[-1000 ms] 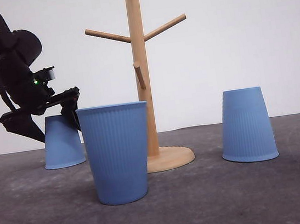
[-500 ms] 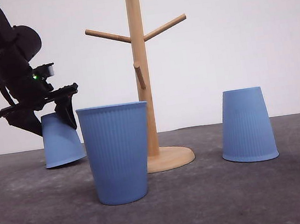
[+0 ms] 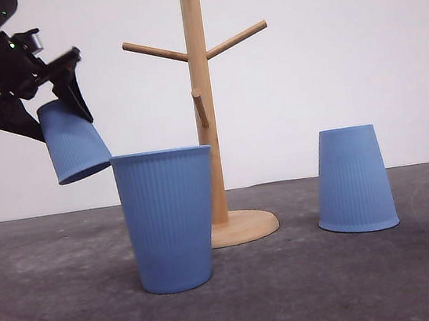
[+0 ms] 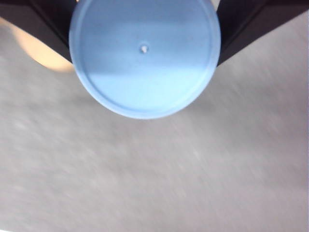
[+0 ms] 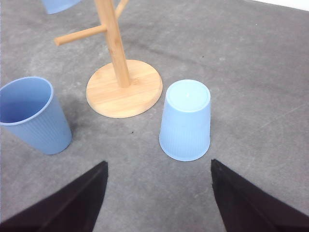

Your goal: Place three cups

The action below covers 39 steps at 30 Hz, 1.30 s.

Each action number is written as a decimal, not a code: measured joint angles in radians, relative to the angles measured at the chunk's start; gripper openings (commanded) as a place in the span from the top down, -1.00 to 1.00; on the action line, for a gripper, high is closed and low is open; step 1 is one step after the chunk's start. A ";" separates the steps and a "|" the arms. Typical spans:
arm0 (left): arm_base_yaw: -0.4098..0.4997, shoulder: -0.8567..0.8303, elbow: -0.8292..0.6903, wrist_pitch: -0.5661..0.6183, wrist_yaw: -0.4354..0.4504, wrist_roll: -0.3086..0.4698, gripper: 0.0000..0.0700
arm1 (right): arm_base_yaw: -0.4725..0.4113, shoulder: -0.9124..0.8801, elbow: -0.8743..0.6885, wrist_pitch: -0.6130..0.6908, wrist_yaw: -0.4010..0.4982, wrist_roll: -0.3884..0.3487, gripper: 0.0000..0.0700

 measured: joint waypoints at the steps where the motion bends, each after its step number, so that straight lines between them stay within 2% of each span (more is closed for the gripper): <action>1: 0.003 -0.007 -0.002 -0.005 0.016 -0.006 -0.10 | 0.000 0.000 0.000 0.000 0.000 0.000 -0.23; 7: 0.030 -0.092 -0.042 -0.044 0.094 -0.028 -0.10 | 0.000 0.000 0.000 0.000 0.000 0.000 -0.23; 13: 0.078 -0.195 -0.204 0.060 0.182 -0.093 -0.10 | 0.000 0.000 0.000 0.000 0.000 0.000 -0.23; 17: 0.094 -0.293 -0.366 0.236 0.237 -0.206 -0.10 | 0.000 0.000 0.000 0.000 0.000 0.000 -0.23; 21: 0.094 -0.390 -0.514 0.477 0.247 -0.392 -0.10 | 0.000 0.000 0.000 0.000 0.000 0.000 -0.23; 24: 0.094 -0.425 -0.570 0.602 0.235 -0.534 -0.10 | 0.000 0.000 0.000 0.000 0.000 0.000 -0.23; 28: 0.089 -0.440 -0.574 0.700 0.224 -0.660 -0.10 | 0.000 0.000 0.000 0.000 0.000 0.000 -0.23; 31: 0.079 -0.446 -0.574 0.757 0.232 -0.715 -0.10 | 0.000 0.000 0.000 0.000 0.000 0.000 -0.23; 33: 0.063 -0.448 -0.574 0.754 0.241 -0.734 -0.10 | 0.000 0.000 0.000 0.000 0.000 0.000 -0.23; 39: -0.027 -0.448 -0.574 0.765 0.246 -0.740 -0.10 | 0.000 0.000 0.000 0.000 0.000 0.000 -0.23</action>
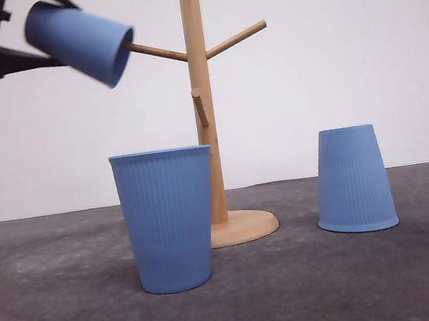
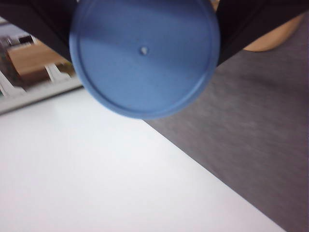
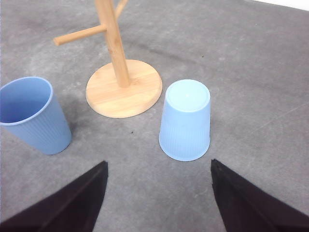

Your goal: Place three cups

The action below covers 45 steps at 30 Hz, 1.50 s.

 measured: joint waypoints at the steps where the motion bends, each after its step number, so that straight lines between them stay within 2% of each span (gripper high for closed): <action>1: -0.012 0.000 0.000 0.008 -0.005 -0.002 -0.10 | 0.000 0.000 0.000 0.000 0.000 0.000 -0.23; 11: -0.080 0.004 0.000 0.008 -0.039 -0.002 -0.10 | 0.000 0.000 0.000 0.000 -0.002 0.000 -0.23; 18: -0.130 0.072 0.000 0.009 -0.073 -0.001 -0.10 | 0.000 0.000 0.000 0.000 -0.002 0.000 -0.23; 28: -0.169 0.102 0.000 0.030 -0.091 0.003 -0.13 | 0.000 0.000 0.000 0.000 -0.002 0.000 -0.23; 30: -0.171 0.102 0.000 0.031 -0.100 0.004 -0.23 | 0.000 0.000 0.000 0.000 -0.002 0.000 -0.23; 33: -0.172 0.102 0.000 0.030 -0.102 0.006 -0.50 | 0.000 0.000 0.000 0.000 -0.002 0.000 -0.23; 36: -0.173 0.102 0.000 0.030 -0.103 0.006 -0.56 | 0.000 0.000 0.000 0.000 -0.002 0.000 -0.23; 39: -0.173 0.102 0.000 0.030 -0.103 0.007 -0.75 | 0.000 0.000 0.000 0.000 -0.002 0.000 -0.23; 45: -0.173 0.102 0.000 0.030 -0.103 0.007 -0.75 | 0.000 0.000 0.000 0.000 -0.002 0.000 -0.23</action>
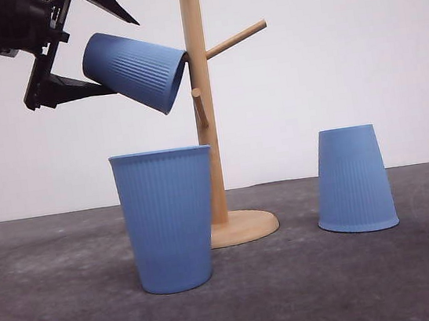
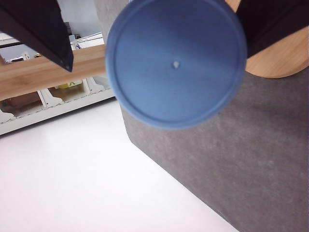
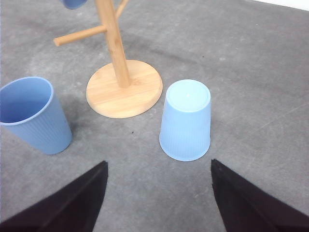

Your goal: Place three cups

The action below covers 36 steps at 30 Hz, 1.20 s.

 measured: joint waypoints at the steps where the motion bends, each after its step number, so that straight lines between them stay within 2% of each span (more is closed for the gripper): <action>1: 0.000 0.000 0.000 0.000 0.000 0.001 -0.75 | 0.000 0.000 0.000 0.000 0.000 0.000 -0.23; 7: 0.015 -0.006 0.000 -0.013 0.024 0.023 -0.74 | 0.000 0.000 0.000 0.000 0.000 0.000 -0.23; 11: 0.036 -0.040 0.000 -0.092 0.025 0.068 -0.74 | 0.000 0.000 0.000 0.000 0.000 0.000 -0.23; 16: 0.064 -0.108 0.000 -0.216 0.025 0.150 -0.73 | 0.000 0.000 0.000 0.000 0.000 0.000 -0.23; 21: 0.081 -0.240 0.000 -0.327 0.025 0.266 -0.63 | 0.000 0.000 0.000 0.000 0.000 0.000 -0.23; 23: 0.087 -0.295 0.000 -0.404 0.013 0.332 -0.47 | 0.000 0.000 0.000 0.000 0.000 0.000 -0.23; 27: 0.090 -0.373 0.000 -0.654 -0.098 0.501 -0.11 | 0.000 0.000 0.000 0.000 0.000 0.005 -0.23; 31: 0.090 -0.412 0.000 -0.905 -0.218 0.643 -0.08 | 0.000 0.009 0.000 -0.001 -0.003 0.040 -0.28; 36: 0.090 -0.451 0.000 -1.049 -0.285 0.756 -0.09 | 0.000 0.080 0.012 -0.032 -0.003 0.130 -0.57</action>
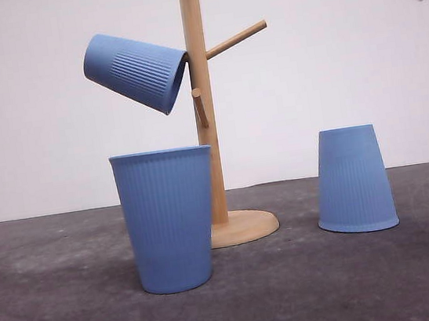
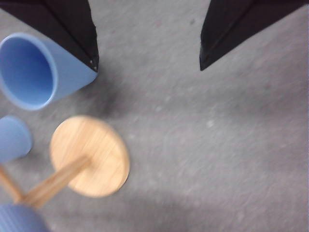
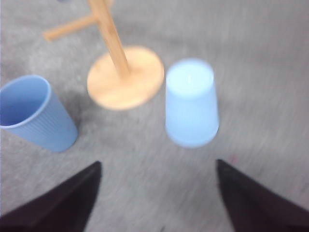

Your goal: Place three cups

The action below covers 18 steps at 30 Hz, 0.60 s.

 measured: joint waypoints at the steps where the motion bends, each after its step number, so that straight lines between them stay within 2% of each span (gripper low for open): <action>1: 0.000 -0.004 0.000 -0.011 -0.002 0.013 -0.09 | 0.000 0.024 0.007 -0.006 0.000 0.019 -0.58; 8: 0.000 -0.006 0.000 -0.004 -0.004 0.041 -0.09 | 0.000 0.266 0.119 -0.009 -0.007 0.073 -0.64; 12: 0.000 -0.006 0.000 0.001 -0.004 0.043 -0.09 | 0.000 0.416 0.206 -0.007 -0.022 0.073 -0.81; 18: 0.000 -0.006 0.000 0.003 -0.004 0.049 -0.09 | 0.014 0.617 0.306 0.029 0.016 0.045 -0.83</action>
